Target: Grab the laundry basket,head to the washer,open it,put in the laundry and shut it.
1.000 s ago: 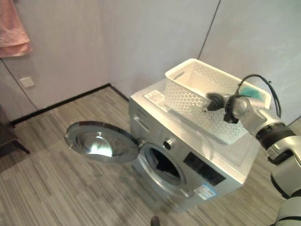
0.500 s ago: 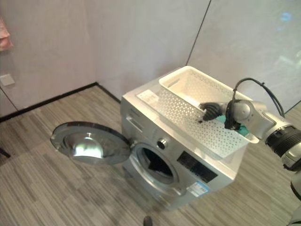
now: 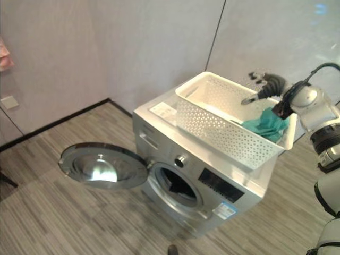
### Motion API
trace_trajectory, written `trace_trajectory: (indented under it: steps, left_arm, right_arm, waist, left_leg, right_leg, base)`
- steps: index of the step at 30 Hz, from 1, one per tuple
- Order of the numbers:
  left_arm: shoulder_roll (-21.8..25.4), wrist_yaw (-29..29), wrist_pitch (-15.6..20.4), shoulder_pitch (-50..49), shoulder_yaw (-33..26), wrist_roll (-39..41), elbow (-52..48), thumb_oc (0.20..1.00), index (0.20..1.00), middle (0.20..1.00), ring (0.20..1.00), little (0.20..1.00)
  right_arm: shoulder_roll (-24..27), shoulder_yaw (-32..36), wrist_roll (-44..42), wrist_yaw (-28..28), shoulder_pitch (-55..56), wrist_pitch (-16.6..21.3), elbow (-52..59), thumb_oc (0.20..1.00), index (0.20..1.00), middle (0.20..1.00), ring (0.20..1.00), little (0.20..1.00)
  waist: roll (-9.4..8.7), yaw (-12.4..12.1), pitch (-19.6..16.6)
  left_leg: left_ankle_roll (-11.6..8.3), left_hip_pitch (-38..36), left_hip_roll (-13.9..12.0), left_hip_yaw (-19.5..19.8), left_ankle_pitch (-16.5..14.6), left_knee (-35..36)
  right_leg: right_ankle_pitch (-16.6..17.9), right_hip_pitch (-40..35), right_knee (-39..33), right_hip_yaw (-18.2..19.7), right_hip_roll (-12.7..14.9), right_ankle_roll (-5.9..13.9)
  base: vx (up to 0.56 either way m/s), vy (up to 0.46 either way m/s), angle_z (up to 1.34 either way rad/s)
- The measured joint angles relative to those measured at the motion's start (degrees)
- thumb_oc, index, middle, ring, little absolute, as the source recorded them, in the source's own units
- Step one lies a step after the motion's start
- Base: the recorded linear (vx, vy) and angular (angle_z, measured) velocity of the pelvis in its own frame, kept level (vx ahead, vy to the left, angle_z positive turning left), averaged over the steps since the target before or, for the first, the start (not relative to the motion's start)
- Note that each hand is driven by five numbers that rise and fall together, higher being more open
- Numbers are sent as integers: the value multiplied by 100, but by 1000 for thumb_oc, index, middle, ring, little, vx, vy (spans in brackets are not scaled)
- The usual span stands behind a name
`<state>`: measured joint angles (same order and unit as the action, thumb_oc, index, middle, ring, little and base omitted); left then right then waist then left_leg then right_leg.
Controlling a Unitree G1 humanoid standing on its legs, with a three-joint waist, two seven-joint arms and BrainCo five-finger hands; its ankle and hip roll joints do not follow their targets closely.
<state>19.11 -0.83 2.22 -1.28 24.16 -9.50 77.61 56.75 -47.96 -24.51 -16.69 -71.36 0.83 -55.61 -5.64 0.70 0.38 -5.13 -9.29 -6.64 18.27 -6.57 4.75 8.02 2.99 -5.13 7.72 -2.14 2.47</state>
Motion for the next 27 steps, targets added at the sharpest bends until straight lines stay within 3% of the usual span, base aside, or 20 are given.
trace_trajectory:
  steps: [5, 12, 19, 27]
  left_arm:
    - [-12, -2, -3, 5, -13, 7, 56, 1000, 1000, 1000, 1000, 1000]
    - [-37, -17, -45, 62, -55, 18, 229, 1000, 1000, 1000, 1000, 1000]
    - [-43, -22, -125, -1, -400, 116, 350, 1000, 1000, 1000, 1000, 1000]
    - [-66, -9, -112, -341, -509, 513, -37, 1000, 1000, 1000, 1000, 1000]
  right_arm:
    - [-348, 127, 189, 177, -172, -193, -875, 1000, 1000, 1000, 1000, 1000]
    - [-556, 118, 1209, 167, -77, -330, -868, 1000, 1000, 1000, 1000, 1000]
    - [-550, 144, 1411, 157, 371, -333, -820, 1000, 1000, 1000, 1000, 1000]
    - [127, 113, 1993, -114, 527, -265, -1421, 1000, 1000, 1000, 1000, 1000]
  waist:
    - [5, -9, -53]
    - [-54, -35, -144]
    - [-143, -101, -250]
    - [13, -235, -218]
  left_leg:
    - [0, 7, -1, 2, 0, -9]
    - [-1, 55, 1, 8, 0, -16]
    - [-3, 144, -1, 40, -1, -28]
    - [-22, 488, 36, 319, 33, -75]
  right_leg:
    - [14, 0, 13, 0, 9, -19]
    - [17, 42, 8, -2, 5, -24]
    - [-2, 103, -33, -36, 17, -44]
    - [-21, 300, -35, -287, 114, -20]
  base:
    - [6, -5, 0]
    - [30, -18, 0]
    - [30, -29, 3]
    - [19, -21, 17]
